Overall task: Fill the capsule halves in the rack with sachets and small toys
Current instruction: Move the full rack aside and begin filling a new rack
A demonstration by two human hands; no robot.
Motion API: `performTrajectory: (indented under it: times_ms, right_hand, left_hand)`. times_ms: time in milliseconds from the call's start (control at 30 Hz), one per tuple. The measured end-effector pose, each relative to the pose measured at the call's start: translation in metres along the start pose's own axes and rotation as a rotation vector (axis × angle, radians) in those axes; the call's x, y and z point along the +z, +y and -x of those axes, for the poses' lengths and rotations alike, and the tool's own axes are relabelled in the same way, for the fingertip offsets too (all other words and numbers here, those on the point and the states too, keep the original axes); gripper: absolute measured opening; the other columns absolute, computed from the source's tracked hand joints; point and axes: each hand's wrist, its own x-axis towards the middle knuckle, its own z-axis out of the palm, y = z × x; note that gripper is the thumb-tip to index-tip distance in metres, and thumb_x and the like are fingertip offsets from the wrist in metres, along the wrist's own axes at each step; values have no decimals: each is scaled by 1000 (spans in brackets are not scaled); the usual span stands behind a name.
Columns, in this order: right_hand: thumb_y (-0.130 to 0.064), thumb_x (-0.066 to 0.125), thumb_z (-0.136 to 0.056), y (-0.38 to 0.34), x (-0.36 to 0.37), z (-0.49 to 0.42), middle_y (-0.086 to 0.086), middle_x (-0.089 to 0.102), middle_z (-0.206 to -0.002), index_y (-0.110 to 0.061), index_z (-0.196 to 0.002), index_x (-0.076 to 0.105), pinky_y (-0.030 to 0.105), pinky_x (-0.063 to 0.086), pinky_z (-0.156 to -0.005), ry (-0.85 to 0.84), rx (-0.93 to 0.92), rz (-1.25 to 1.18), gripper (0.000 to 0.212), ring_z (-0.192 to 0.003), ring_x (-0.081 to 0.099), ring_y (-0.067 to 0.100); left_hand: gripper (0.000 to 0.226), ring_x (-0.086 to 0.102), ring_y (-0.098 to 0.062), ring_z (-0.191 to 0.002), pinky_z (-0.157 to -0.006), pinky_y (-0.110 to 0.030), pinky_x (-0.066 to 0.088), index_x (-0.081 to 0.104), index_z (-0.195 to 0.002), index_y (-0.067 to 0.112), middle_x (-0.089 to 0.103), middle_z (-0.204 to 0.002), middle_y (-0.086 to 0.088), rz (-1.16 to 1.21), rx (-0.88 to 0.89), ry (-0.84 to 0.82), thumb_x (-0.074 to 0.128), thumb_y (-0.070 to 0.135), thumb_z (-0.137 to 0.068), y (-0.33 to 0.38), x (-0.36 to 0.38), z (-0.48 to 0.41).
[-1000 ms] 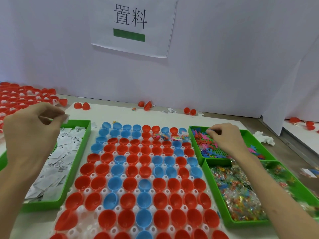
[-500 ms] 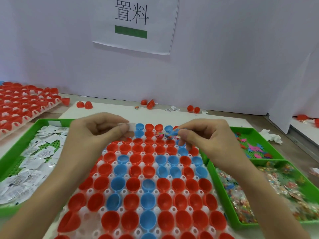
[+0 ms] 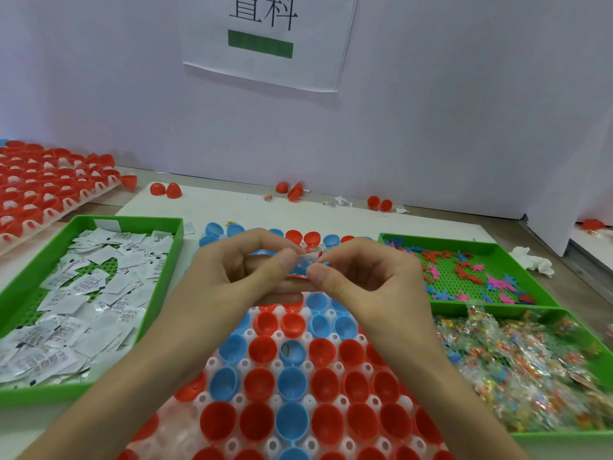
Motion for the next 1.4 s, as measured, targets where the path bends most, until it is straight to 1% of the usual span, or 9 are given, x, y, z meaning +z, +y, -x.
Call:
performTrajectory:
  times_ms: [100,267,400,533,667,900,1000,1100,1400]
  right_hand:
    - [-27,81,-81,-1,1,2,6,65,-71,-25,-80,72,45,54,-63,-21,14,50,9,-69,64,31]
    - [-51,69,-78,-5,-44,-11,-11,70,-85,-37,-91,71,24,57,-67,-222,124,281,19,-70,65,10]
    - [-38,70,-87,10,-114,-15,-25,72,-87,-41,-85,74,24,55,-73,-361,343,802,6,-80,66,-4]
    - [-30,81,-82,27,-150,-8,-30,72,-86,-43,-88,74,25,53,-89,-490,601,912,15,-83,63,-16]
    - [-26,87,-74,39,-141,-9,-31,70,-78,-38,-84,74,14,50,-64,-504,595,908,20,-73,65,-10]
    - [-24,82,-80,35,-146,-7,-8,73,-73,-25,-69,71,24,52,-62,-414,573,853,15,-65,67,5]
    - [-19,84,-78,21,-146,-7,-9,73,-73,-23,-68,69,24,49,-65,-193,433,799,18,-66,67,2]
    - [-16,85,-74,0,-119,-9,-5,75,-77,-21,-75,72,19,54,-66,5,261,452,14,-71,70,6]
    - [3,73,-86,-12,-19,9,4,77,-86,-8,-89,75,25,60,-76,-162,147,-91,12,-80,75,16]
  left_hand:
    - [14,76,-21,-87,-74,-20,58,73,-89,26,79,-89,-6,-46,12,-17,73,29,-75,0,0,1]
    - [14,76,-23,-86,-71,-21,59,73,-90,20,78,-89,-10,21,-11,9,70,20,-77,-1,-2,0]
    - [21,76,-23,-88,-72,-20,58,73,-100,17,78,-92,-9,11,-32,8,68,17,-79,-1,-6,-1]
    - [20,76,-21,-90,-73,-18,58,76,-97,24,78,-93,-7,-25,-49,-9,69,22,-77,-3,-6,-2]
    - [24,76,-23,-91,-75,-20,58,76,-97,24,78,-94,-9,-30,-61,-22,71,28,-73,-5,-5,-2]
    - [24,76,-25,-89,-75,-21,58,77,-93,27,78,-92,-10,-34,-49,-26,73,32,-70,-6,-5,-3]
    - [18,76,-25,-89,-76,-20,58,75,-88,28,78,-92,-11,-29,-42,-41,73,30,-71,-7,-3,-2]
    - [18,76,-24,-88,-75,-19,57,73,-85,27,78,-89,-11,-54,-35,-89,84,30,-72,-5,-3,-1]
    - [24,72,-15,-73,-68,-18,57,78,-83,24,74,-79,-4,-181,127,-57,79,37,-63,-7,4,1]
